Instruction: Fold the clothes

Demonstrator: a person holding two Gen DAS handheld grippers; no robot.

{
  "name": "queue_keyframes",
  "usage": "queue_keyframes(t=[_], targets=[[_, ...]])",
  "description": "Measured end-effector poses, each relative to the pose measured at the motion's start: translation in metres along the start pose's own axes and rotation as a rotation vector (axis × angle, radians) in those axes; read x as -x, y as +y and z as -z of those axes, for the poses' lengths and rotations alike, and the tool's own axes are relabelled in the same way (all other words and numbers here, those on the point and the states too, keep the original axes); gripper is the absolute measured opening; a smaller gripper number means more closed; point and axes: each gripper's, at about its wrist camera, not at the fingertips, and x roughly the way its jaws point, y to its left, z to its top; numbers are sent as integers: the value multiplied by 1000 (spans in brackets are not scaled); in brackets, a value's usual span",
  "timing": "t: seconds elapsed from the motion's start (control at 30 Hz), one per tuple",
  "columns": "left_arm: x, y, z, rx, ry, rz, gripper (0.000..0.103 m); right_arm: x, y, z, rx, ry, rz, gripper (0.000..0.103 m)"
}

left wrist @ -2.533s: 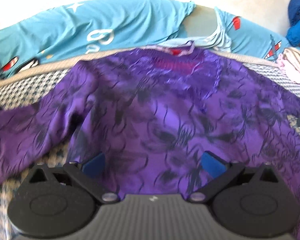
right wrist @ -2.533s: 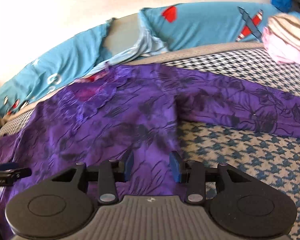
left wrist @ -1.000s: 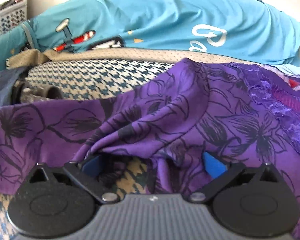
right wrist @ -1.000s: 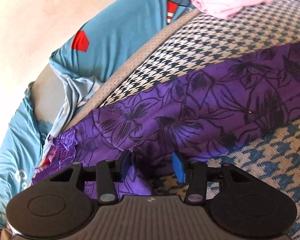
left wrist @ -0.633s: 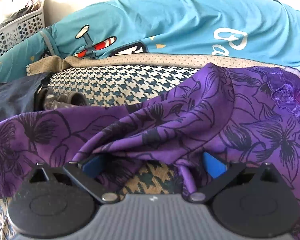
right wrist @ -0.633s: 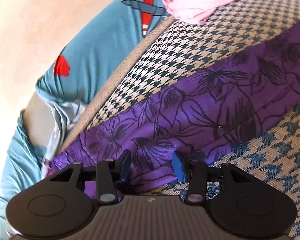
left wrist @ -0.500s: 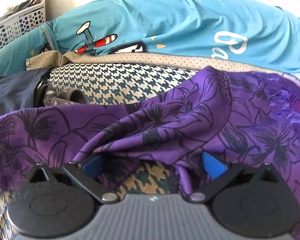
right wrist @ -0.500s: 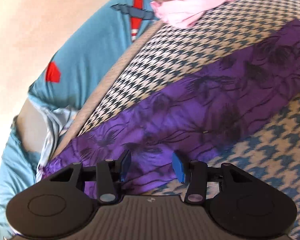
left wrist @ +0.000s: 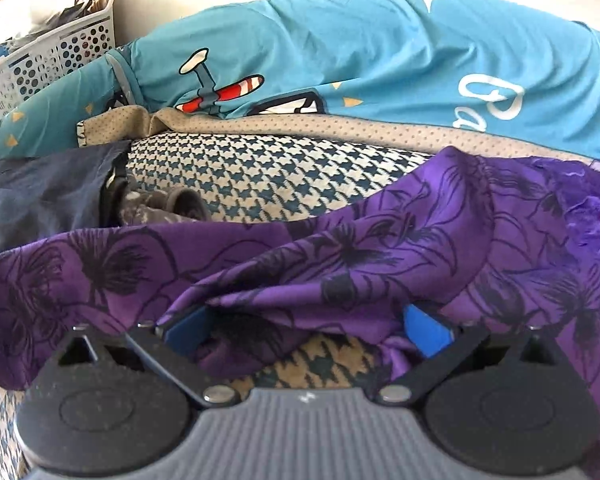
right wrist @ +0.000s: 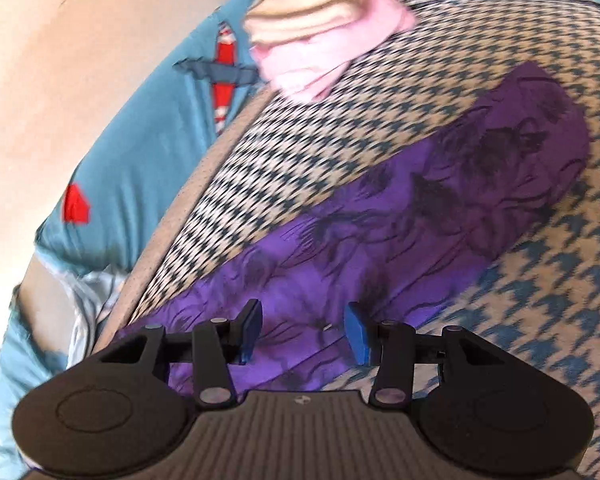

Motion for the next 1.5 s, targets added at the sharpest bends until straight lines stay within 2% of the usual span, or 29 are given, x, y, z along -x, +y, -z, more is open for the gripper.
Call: queue_keyframes(t=[0.17,0.23,0.37,0.57,0.67,0.7,0.77,0.8,0.87,0.93,1.07,1.17,1.33,1.43,1.5], targets=[[-9,5,-2,-5,-3,-19,103,-8,26,10,137,101,-106,45],[-9,5,-3,-5,-5,-24,103,-13,37,18,200,167,-144,45],[-10,2,-2,-36,-28,-55,103,-17,48,37,265,240,-184,45],[-14,4,-5,-27,-30,-69,103,-21,58,63,415,308,-168,45],[-14,4,-6,-31,-29,-77,103,-21,62,78,531,285,-160,45],[-13,3,-6,-35,-28,-80,103,-21,64,83,570,287,-170,43],[-11,2,-6,-44,-31,-87,103,-22,67,93,623,298,-192,32],[-10,2,-6,-48,-34,-92,103,-23,67,98,640,299,-192,30],[-9,3,-7,-50,-33,-96,103,-21,68,104,687,272,-173,11],[-7,5,-9,-39,-21,-90,103,-20,69,107,727,250,-155,10],[1,14,-13,-11,3,-45,103,-11,67,103,715,187,-107,8],[7,18,-13,-16,-4,-56,103,-6,67,100,694,152,-86,8],[21,29,-16,7,-27,-58,103,-9,69,104,701,181,-48,9],[35,38,-19,25,-57,-52,103,-2,63,94,612,198,-73,19],[45,41,-18,23,-67,-9,103,6,57,91,583,189,-76,22]])
